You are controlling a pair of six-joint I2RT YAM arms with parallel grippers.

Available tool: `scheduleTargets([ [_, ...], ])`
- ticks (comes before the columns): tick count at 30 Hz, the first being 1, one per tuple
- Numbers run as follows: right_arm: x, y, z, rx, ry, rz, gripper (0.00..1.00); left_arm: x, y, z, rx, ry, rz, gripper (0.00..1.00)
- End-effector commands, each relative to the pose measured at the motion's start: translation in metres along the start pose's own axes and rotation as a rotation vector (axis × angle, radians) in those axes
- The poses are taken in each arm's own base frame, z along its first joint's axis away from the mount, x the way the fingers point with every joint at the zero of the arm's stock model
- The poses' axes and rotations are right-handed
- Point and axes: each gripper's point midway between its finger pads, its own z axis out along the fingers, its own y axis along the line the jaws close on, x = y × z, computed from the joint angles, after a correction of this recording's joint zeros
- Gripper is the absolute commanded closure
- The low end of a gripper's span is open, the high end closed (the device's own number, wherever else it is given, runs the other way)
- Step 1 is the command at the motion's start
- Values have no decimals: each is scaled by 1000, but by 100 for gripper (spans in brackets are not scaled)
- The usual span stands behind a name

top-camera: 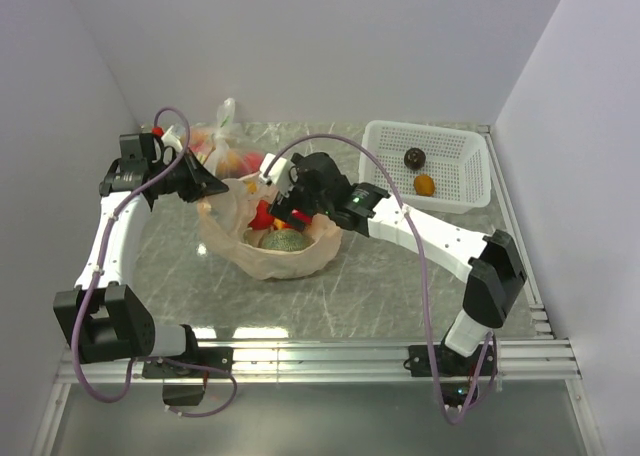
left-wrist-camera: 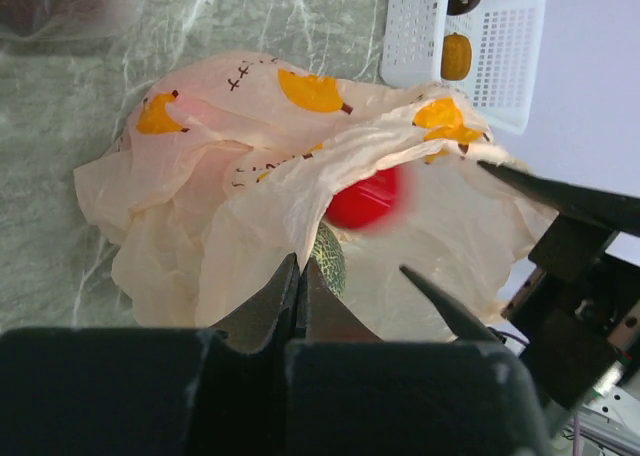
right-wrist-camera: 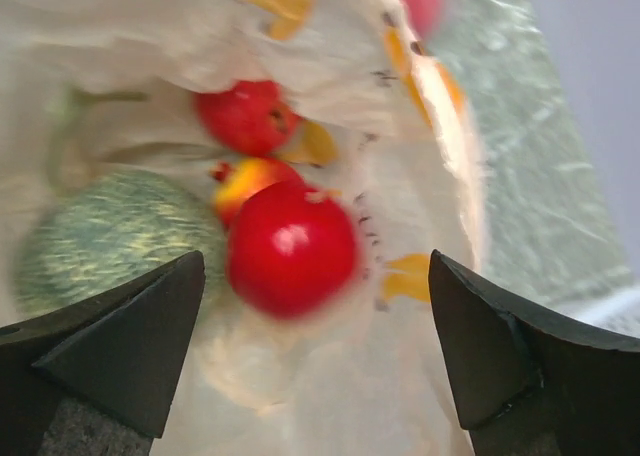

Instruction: Place the fake fruits into the plastic bag and tie a complex knot

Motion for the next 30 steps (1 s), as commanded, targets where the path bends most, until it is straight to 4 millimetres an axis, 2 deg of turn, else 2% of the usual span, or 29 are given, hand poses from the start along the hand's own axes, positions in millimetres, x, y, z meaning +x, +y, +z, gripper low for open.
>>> scheduleTargets([
  [1, -20, -43, -14, 206, -56, -40, 0, -10, -20, -10, 45, -38, 52, 100],
  [5, -35, -24, -38, 75, -101, 1, 0, -9, -16, -6, 43, -26, 42, 100],
  [6, -58, -11, -58, -25, -186, 8, 0, -9, -16, -5, 44, -22, 36, 99],
  [8, -72, 4, -85, -143, -247, 67, 0, -10, -16, -5, 46, -26, 37, 99],
  [10, -95, 5, -123, -243, -344, 133, 0, -10, -16, -4, 46, -24, 43, 100],
  [11, -102, 3, -134, -275, -362, 234, 0, -11, -17, -5, 46, -24, 48, 100],
  [12, -109, -11, -145, -277, -387, 291, 0, -11, -16, -4, 45, -24, 47, 99],
  [15, -102, -72, -160, -224, -435, 509, 0, -10, -16, -4, 47, -26, 45, 100],
  [16, -86, -115, -163, -104, -445, 575, 0, -10, -16, -4, 46, -26, 43, 99],
  [18, -64, -152, -157, -4, -413, 688, 0, -9, -16, -5, 45, -29, 42, 99],
  [19, -29, -187, -157, 132, -343, 785, 0, -9, -15, -5, 45, -29, 44, 99],
  [20, -4, -201, -141, 171, -274, 837, 0, -9, -15, -5, 45, -28, 44, 100],
  [21, 13, -217, -140, 225, -236, 868, 0, -9, -15, -5, 43, -29, 43, 100],
  [22, 40, -226, -135, 284, -161, 917, 0, -9, -15, -4, 44, -30, 44, 100],
  [23, 81, -243, -122, 353, -64, 950, 0, -9, -15, -4, 45, -29, 42, 100],
  [25, 122, -259, -117, 447, 56, 971, 0, -9, -15, -3, 46, -31, 38, 100],
  [26, 160, -265, -102, 470, 151, 991, 0, -10, -14, -3, 47, -32, 38, 99],
  [28, 185, -278, -98, 517, 240, 965, 0, -11, -14, -3, 47, -35, 35, 99],
  [29, 212, -281, -86, 521, 308, 978, 0, -10, -15, -3, 48, -37, 36, 99],
  [30, 222, -294, -90, 579, 331, 978, 0, -10, -15, -3, 46, -38, 36, 100],
])
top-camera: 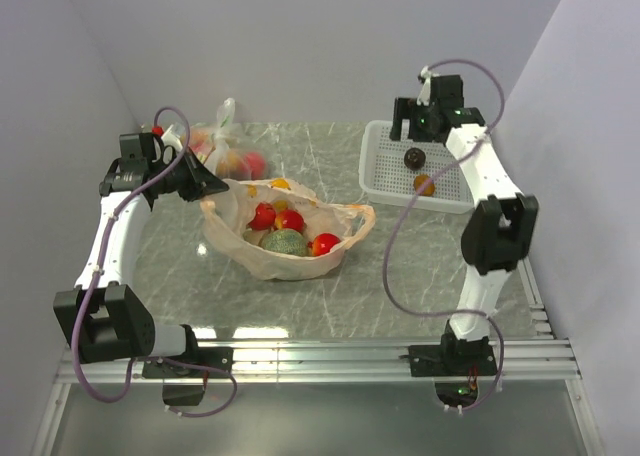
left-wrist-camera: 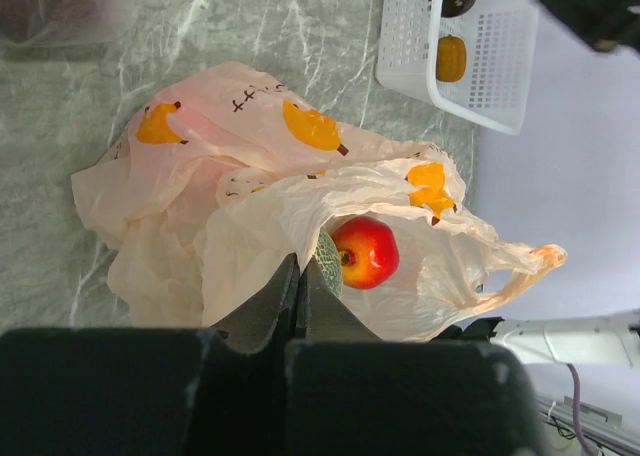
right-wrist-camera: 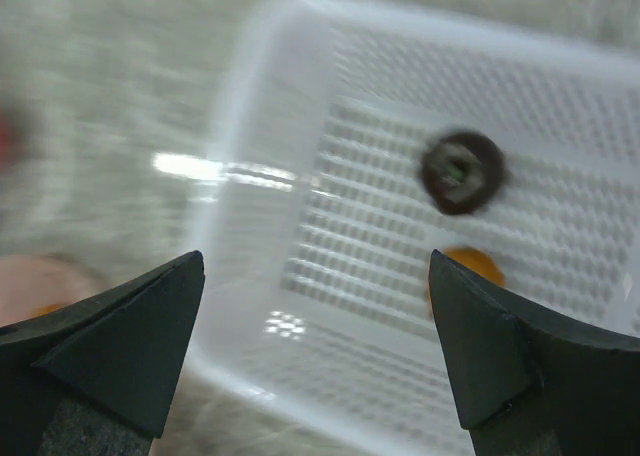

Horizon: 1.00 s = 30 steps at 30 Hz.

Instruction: Place the fake fruits into the plastic bag and tie a complex knot

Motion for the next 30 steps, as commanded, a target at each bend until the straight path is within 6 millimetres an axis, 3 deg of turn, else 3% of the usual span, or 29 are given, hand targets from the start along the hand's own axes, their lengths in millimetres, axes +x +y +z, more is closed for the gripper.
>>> scheduleTargets([
  [1, 15, -58, 14, 205, 93, -11, 0, -8, -12, -2, 34, -32, 34, 99],
  [4, 22, -87, 41, 261, 89, -16, 0, -7, -8, -2, 19, -33, 36, 100],
  [5, 34, -96, 54, 276, 123, -40, 0, -7, -7, -2, 17, -32, 36, 100],
  [10, 38, -110, 84, 267, 123, -29, 0, -7, -4, 0, 5, -32, 33, 99],
  [17, 37, -93, 114, 130, 131, -25, 0, -5, 2, 2, -7, -28, 27, 100],
  [23, 33, -94, 129, 133, 121, -1, 0, -4, 4, 4, -13, -23, 24, 99],
  [30, 59, -106, 142, 184, 186, 36, 0, -3, 6, 5, -18, -16, 22, 99],
])
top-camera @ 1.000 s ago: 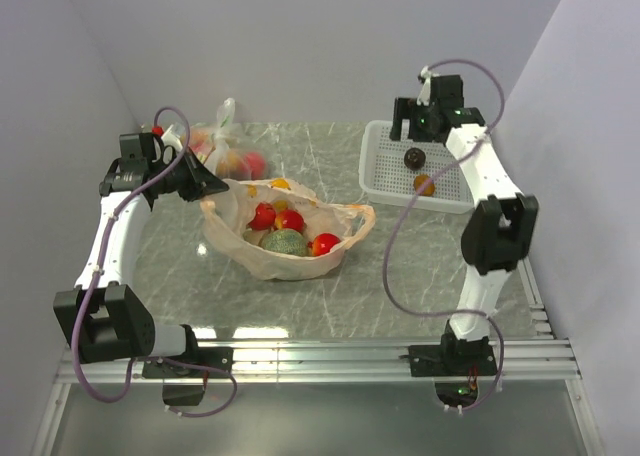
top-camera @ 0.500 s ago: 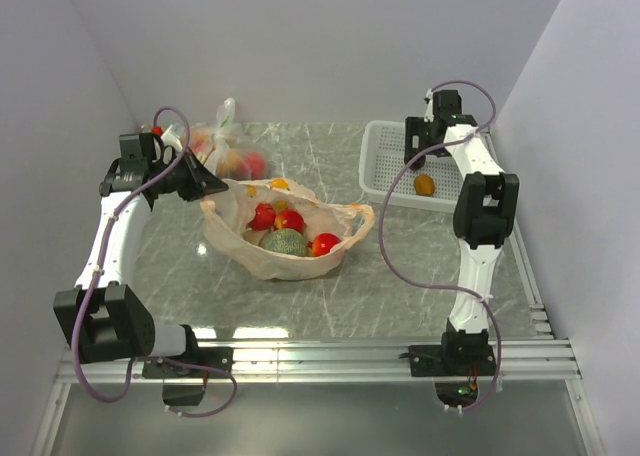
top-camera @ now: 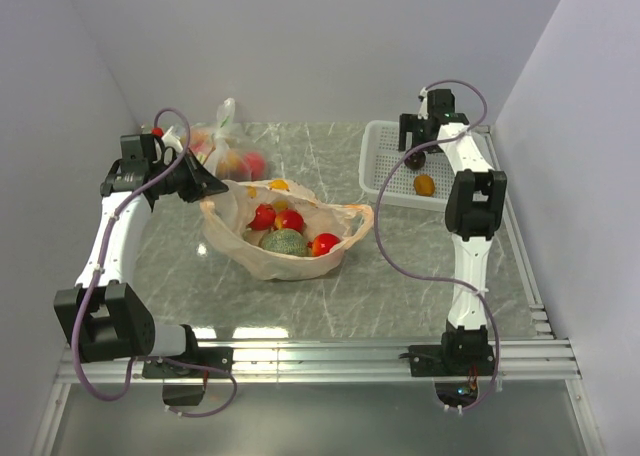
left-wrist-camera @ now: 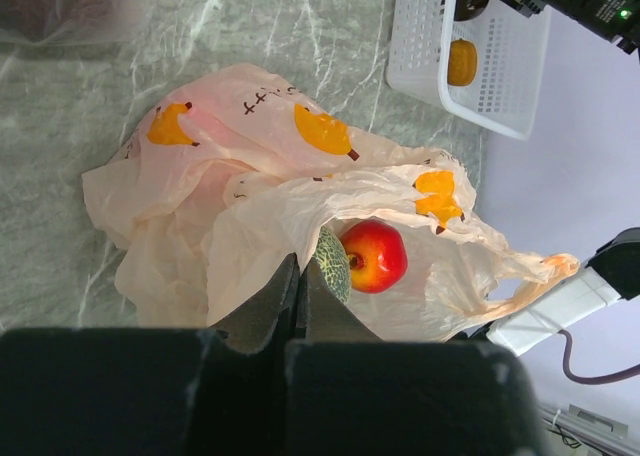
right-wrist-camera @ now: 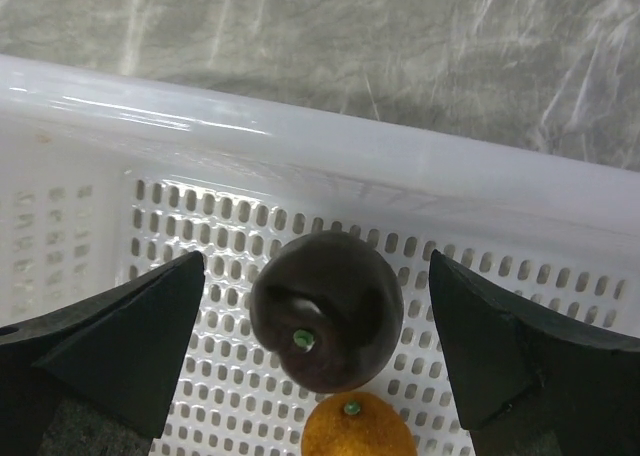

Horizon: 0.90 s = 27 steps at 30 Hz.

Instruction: Place the fake fruits into the plastic bag and tie a complex knot

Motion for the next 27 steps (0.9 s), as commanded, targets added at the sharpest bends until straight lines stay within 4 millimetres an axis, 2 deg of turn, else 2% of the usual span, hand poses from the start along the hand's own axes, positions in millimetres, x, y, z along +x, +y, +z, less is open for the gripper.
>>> scheduleTargets([
  [1, 5, -2, 5, 23, 19, 24, 0, -4, -1, 2, 3, -12, 27, 100],
  [4, 7, -3, 7, 31, 24, 27, 4, -4, 0, 3, 2, -12, 23, 100],
  [5, 9, -4, 8, 34, 27, 26, 9, -4, 0, 3, 1, -10, 23, 100],
  [8, 9, -6, 9, 49, 20, 27, 15, -5, 1, 4, 0, -9, 22, 99],
  [11, 9, -8, 8, 55, 25, 22, 26, -6, 0, 4, 1, -12, 23, 100],
  [12, 9, -8, 8, 52, 25, 21, 34, -6, 0, 4, 1, -10, 23, 99],
  [15, 8, -3, -5, 31, 35, 14, 43, -6, 0, 3, 0, -8, 23, 100],
  [16, -3, 0, -20, 20, 8, 11, 45, -6, -1, 2, 0, -13, 26, 99],
  [17, -4, 2, -27, 12, 4, 12, 45, -6, -2, 1, 2, -15, 28, 100],
  [18, -21, 11, -53, -29, -43, 15, 49, -5, -2, 2, 5, -15, 27, 99],
  [21, -40, 30, -92, -119, -112, 16, 51, -5, -4, 0, 9, -19, 28, 100],
  [22, -53, 38, -121, -149, -166, 6, 51, -5, -5, 0, 12, -20, 31, 100],
  [23, -59, 45, -137, -180, -196, 1, 52, -6, -5, -1, 12, -22, 29, 99],
  [24, -73, 60, -171, -251, -263, -13, 52, -6, -6, -1, 15, -24, 31, 100],
  [26, -74, 77, -196, -327, -296, -22, 52, -6, -7, -1, 16, -24, 33, 100],
  [27, -82, 89, -224, -373, -346, -34, 52, -6, -7, -1, 18, -24, 34, 100],
])
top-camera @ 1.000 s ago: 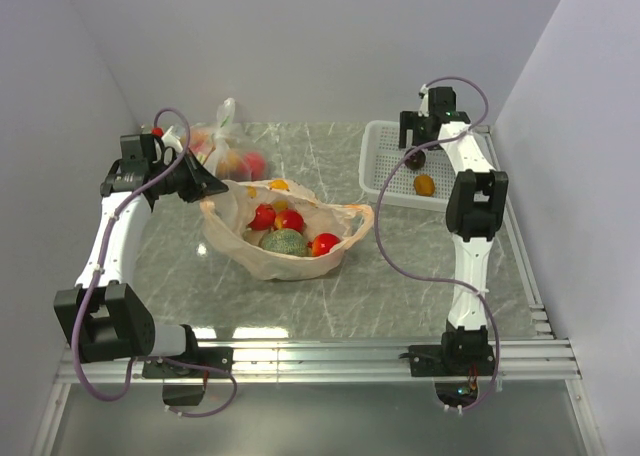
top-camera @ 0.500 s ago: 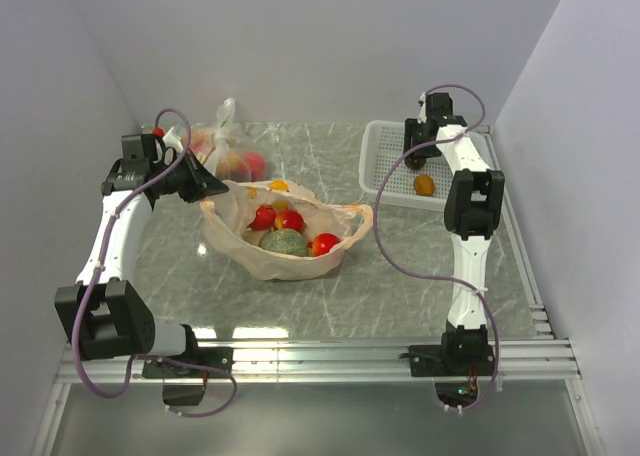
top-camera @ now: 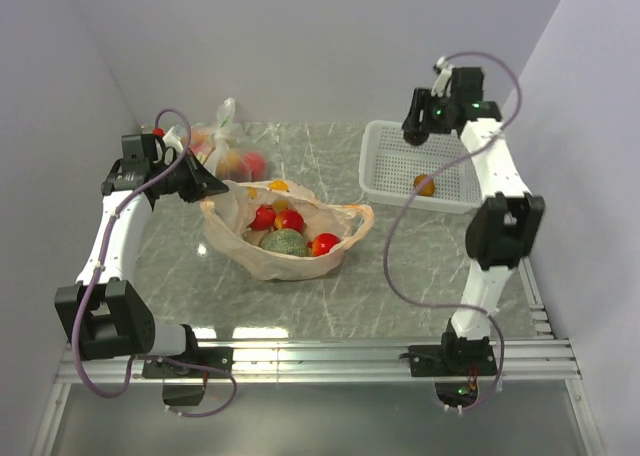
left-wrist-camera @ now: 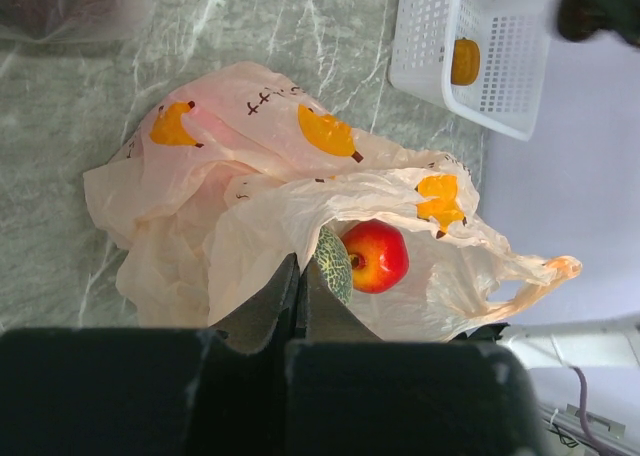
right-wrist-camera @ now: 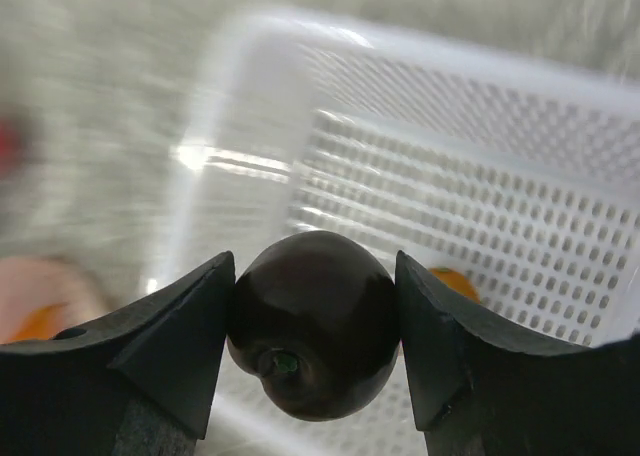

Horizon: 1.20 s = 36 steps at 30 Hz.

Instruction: Place the fake fruits into the plastic bag and tie a complex knot

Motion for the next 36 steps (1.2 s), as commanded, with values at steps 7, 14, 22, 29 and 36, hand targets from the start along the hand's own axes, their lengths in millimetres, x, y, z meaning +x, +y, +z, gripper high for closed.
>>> scheduleTargets([
  [7, -31, 207, -171, -576, -238, -255, 53, -12, -13, -5, 24, -38, 60, 100],
  [14, 72, 329, -193, -708, -188, -714, 53, -13, -16, -7, 32, -32, 64, 100],
  [22, 156, 366, -177, -692, -134, -976, 53, -9, -18, -8, 42, -19, 56, 99],
  [29, 172, 361, -139, -572, -112, -1134, 54, -11, -22, -9, 53, -20, 57, 100],
  [36, 134, 333, -69, -316, -174, -1166, 49, -11, -22, -8, 58, -20, 58, 99],
])
